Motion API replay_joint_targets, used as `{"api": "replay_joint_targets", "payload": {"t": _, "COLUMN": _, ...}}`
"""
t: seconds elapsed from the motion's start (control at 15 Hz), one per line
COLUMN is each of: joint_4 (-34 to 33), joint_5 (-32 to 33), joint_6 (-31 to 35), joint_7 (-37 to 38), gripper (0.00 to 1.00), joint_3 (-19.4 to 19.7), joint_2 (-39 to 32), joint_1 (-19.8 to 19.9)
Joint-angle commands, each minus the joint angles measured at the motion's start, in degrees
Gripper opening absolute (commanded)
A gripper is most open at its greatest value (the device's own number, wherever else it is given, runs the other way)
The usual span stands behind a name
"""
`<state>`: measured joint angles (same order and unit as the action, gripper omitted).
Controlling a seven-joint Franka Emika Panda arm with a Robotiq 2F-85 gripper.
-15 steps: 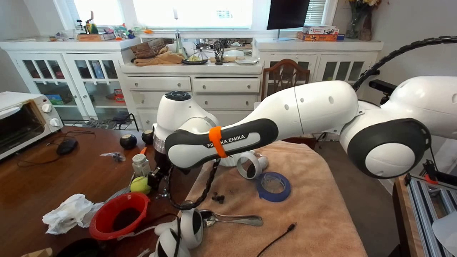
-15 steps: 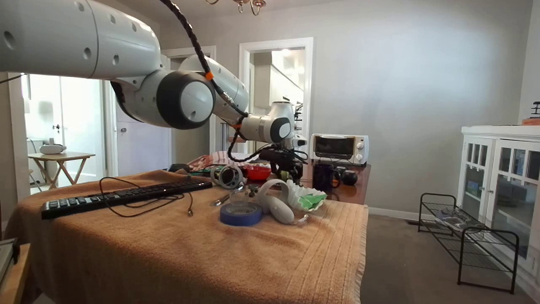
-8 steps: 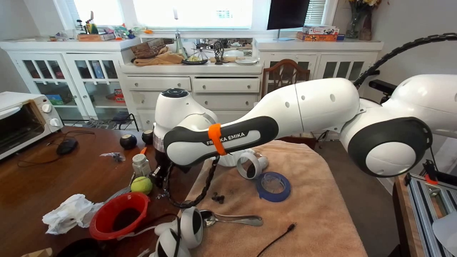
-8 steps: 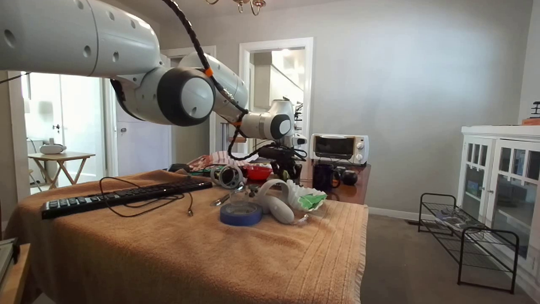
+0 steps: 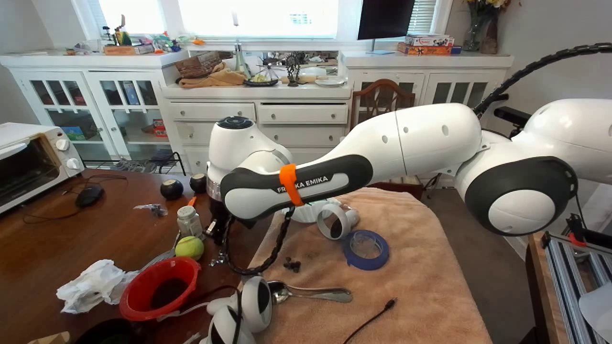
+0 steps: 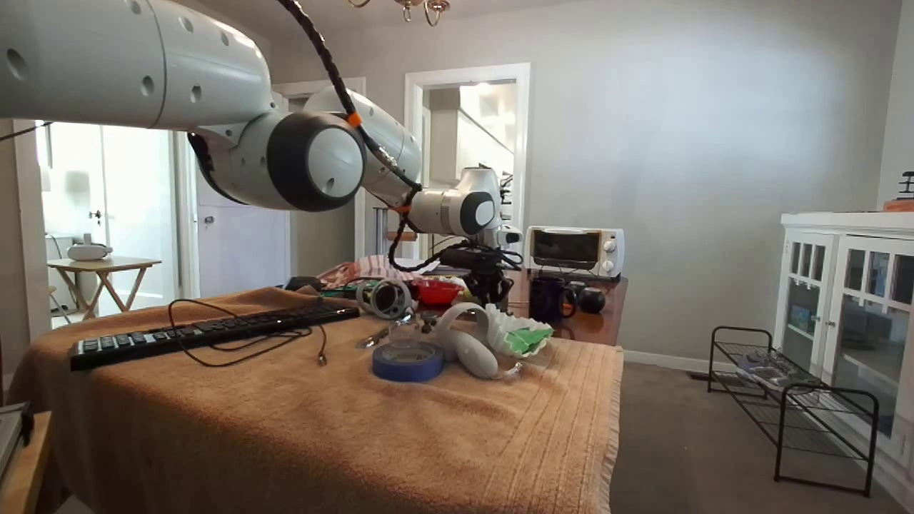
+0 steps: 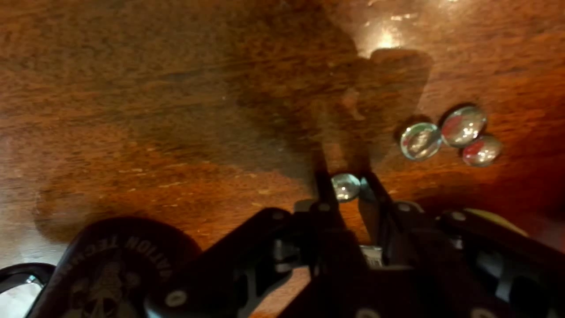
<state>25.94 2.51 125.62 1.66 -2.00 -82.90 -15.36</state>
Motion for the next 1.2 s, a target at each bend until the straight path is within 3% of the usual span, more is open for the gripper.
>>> {"api": "replay_joint_targets", "payload": {"t": 0.0, "joint_4": 0.8, "joint_5": -0.25, "joint_6": -1.93, "joint_7": -0.42, "gripper": 0.05, "joint_3": -0.08, "joint_2": 0.72, "joint_1": -0.25}}
{"api": "replay_joint_targets", "payload": {"t": 0.33, "joint_4": 1.15, "joint_5": 1.79, "joint_6": -5.83, "joint_7": -1.12, "gripper": 0.05, "joint_3": 1.75, "joint_2": 5.26, "joint_1": -1.63}}
{"api": "replay_joint_targets", "payload": {"t": 0.87, "joint_4": 0.83, "joint_5": 10.9, "joint_6": -17.65, "joint_7": 6.97, "gripper": 0.05, "joint_3": 11.03, "joint_2": 10.45, "joint_1": -5.16}}
{"api": "replay_joint_targets", "payload": {"t": 1.13, "joint_4": -1.24, "joint_5": 12.13, "joint_6": -14.42, "joint_7": 6.82, "gripper": 0.05, "joint_3": 11.7, "joint_2": 7.24, "joint_1": -3.7}}
